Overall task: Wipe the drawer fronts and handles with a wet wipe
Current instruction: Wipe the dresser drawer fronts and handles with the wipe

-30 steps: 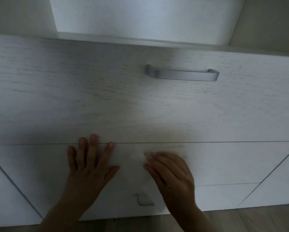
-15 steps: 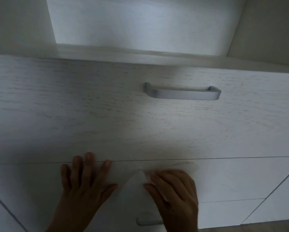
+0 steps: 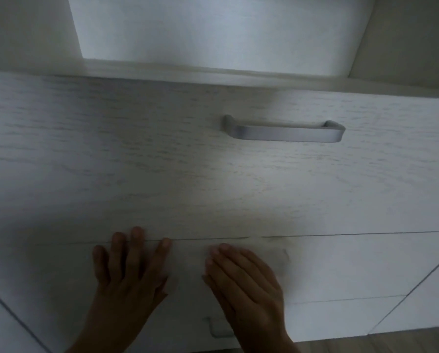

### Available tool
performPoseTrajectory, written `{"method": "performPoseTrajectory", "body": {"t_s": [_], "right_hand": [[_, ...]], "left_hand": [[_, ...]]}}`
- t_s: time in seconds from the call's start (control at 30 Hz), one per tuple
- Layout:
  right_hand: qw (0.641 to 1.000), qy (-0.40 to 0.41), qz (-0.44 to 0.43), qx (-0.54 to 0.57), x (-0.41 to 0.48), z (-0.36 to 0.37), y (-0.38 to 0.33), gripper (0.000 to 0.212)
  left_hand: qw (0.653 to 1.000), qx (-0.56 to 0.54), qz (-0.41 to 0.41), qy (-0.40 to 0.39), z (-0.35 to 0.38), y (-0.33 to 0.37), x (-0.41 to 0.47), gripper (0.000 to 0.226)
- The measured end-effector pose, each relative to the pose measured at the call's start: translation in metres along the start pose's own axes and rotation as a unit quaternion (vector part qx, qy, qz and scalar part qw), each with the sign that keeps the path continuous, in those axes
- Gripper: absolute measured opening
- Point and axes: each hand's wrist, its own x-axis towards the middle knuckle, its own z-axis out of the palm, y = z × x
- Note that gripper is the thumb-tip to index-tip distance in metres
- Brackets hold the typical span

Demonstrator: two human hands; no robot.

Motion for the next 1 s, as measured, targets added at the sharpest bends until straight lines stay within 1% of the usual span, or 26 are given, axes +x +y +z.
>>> {"method": "performPoseTrajectory", "body": {"t_s": [0.1, 0.23, 0.33, 0.43, 0.5, 0.57, 0.63, 0.73, 0.87, 1.0], "right_hand": [[0.999, -0.019, 0.0, 0.028, 0.003, -0.005, 0.004, 0.014], [1.0, -0.028, 0.005, -0.008, -0.003, -0.031, 0.018, 0.012], [1.0, -0.029, 0.01, -0.007, 0.001, -0.024, 0.011, 0.012], [0.998, -0.054, -0.007, 0.019, 0.005, -0.008, -0.001, 0.015], [0.997, -0.073, -0.013, 0.032, 0.004, -0.01, 0.003, 0.016], [0.996, -0.084, -0.012, 0.019, -0.001, -0.022, 0.011, 0.017], [0.997, -0.073, -0.006, 0.004, -0.006, -0.033, 0.019, 0.016], [0.998, -0.058, -0.006, 0.014, -0.005, -0.029, 0.015, 0.019], [0.994, -0.095, -0.036, 0.03, 0.003, -0.013, 0.003, 0.025], [0.995, -0.092, -0.034, 0.018, -0.004, -0.034, 0.021, 0.022]], "left_hand": [[1.0, -0.007, 0.0, -0.001, -0.002, 0.001, 0.002, 0.061], [1.0, 0.007, -0.008, -0.005, -0.001, 0.003, 0.003, 0.068], [1.0, 0.004, -0.008, -0.013, -0.002, 0.003, 0.0, 0.069], [1.0, -0.005, -0.008, -0.01, -0.004, 0.002, 0.001, 0.068], [1.0, -0.006, -0.007, -0.007, -0.004, 0.002, 0.001, 0.068], [1.0, -0.001, -0.007, -0.008, -0.005, 0.002, 0.001, 0.068], [1.0, 0.004, -0.009, -0.009, -0.004, 0.003, 0.001, 0.068], [1.0, 0.002, -0.014, -0.011, -0.003, 0.003, 0.001, 0.068], [1.0, -0.003, -0.008, -0.011, -0.004, 0.002, 0.001, 0.068], [1.0, 0.0, -0.007, -0.007, -0.004, 0.002, 0.001, 0.069]]}}
